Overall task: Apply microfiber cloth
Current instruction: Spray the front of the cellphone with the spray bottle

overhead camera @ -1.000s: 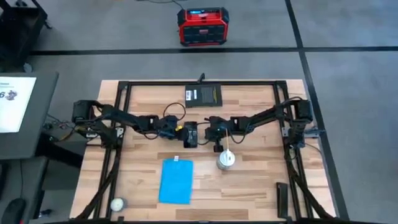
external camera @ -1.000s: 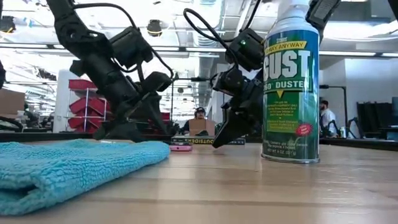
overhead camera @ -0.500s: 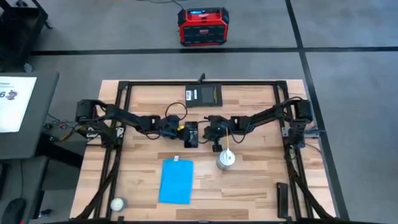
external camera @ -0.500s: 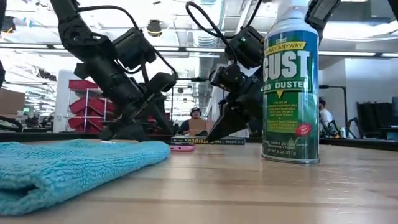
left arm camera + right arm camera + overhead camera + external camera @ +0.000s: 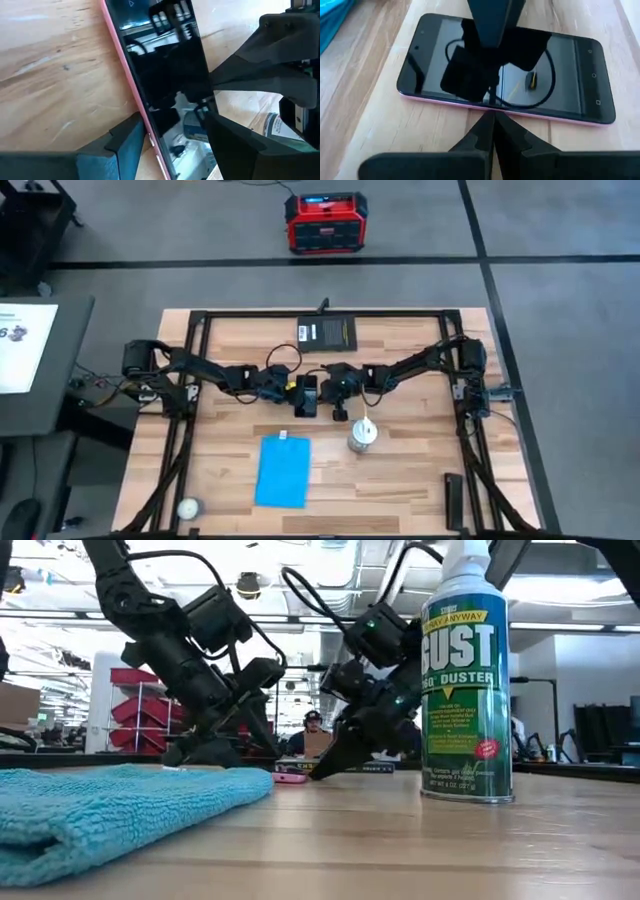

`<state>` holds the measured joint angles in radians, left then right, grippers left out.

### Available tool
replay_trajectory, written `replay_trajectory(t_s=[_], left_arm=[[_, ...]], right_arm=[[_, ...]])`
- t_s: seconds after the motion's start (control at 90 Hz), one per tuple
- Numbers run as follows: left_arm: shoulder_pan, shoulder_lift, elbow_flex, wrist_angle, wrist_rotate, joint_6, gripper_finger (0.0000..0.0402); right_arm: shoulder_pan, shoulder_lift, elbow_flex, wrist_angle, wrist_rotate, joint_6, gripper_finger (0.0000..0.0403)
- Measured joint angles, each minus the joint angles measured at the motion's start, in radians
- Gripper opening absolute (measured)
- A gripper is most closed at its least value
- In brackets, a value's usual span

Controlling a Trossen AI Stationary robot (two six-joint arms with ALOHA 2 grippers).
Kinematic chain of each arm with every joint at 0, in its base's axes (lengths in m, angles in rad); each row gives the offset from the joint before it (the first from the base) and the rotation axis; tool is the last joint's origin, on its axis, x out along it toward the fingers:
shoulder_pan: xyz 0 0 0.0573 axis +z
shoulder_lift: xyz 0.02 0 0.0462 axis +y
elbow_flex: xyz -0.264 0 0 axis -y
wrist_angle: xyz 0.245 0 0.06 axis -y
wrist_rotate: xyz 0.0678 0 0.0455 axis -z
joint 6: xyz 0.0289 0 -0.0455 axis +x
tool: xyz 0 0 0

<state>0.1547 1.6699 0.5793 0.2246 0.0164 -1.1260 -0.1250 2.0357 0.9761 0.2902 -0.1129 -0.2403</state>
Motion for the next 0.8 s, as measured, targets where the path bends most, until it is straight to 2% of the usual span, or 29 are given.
replay_trajectory(t_s=[0.456, 0.689, 0.8], left_arm=[[0.002, 0.001, 0.000, 0.029, -0.007, 0.068, 0.0186], [-0.001, 0.003, -0.001, 0.033, -0.017, 0.113, 0.0093], [0.000, 0.002, 0.000, 0.053, -0.017, 0.132, 0.0063]], right_arm=[[-0.002, 0.013, 0.050, -0.007, -0.027, -0.020, 0.0000], [-0.002, 0.013, 0.051, -0.019, -0.028, -0.023, 0.0000], [-0.002, 0.012, 0.051, -0.027, -0.029, -0.023, 0.0000]])
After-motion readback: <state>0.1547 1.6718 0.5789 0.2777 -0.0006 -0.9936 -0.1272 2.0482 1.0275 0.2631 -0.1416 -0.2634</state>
